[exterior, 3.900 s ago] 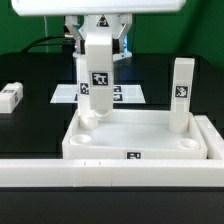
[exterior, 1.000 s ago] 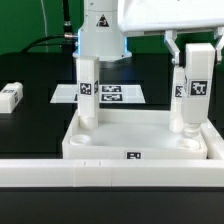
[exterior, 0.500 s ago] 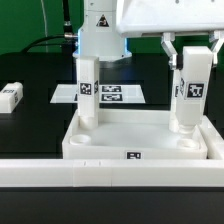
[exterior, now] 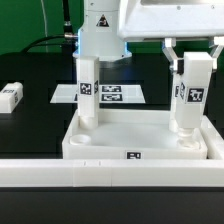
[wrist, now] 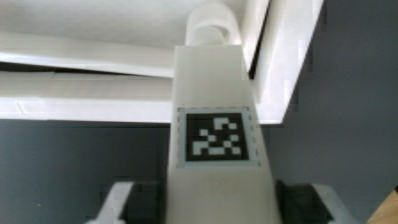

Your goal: Assemble desk

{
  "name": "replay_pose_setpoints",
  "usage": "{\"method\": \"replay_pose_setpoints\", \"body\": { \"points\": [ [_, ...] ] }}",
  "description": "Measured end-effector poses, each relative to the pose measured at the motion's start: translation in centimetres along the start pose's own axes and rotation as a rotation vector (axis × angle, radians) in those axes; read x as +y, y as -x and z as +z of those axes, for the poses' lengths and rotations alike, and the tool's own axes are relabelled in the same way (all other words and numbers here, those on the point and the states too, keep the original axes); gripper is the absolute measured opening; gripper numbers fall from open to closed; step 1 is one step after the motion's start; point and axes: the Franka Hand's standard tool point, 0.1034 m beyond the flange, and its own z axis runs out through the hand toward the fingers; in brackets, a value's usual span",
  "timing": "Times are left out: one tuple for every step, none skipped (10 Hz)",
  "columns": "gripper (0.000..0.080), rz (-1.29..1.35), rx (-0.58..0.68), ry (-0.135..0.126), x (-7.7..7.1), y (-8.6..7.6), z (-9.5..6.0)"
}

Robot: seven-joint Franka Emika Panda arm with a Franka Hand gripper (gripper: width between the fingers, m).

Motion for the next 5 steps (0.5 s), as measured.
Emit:
{"method": "replay_pose_setpoints", "body": {
  "points": [
    [0.0291,-0.013,0.000,0.000,0.05,0.01,0.01],
    [0.0291,-0.008,0.000,0.000,0.08,0.02,0.03],
    [0.0291,-0.008,0.020,0.002,0.13,-0.13,0.07],
    [0.0291,-0.008,0.015,0.002,0.13,-0.03,0.13],
    [0.0291,-0.008,0.015,0.002,0.09,-0.03,0.13]
  ]
}}
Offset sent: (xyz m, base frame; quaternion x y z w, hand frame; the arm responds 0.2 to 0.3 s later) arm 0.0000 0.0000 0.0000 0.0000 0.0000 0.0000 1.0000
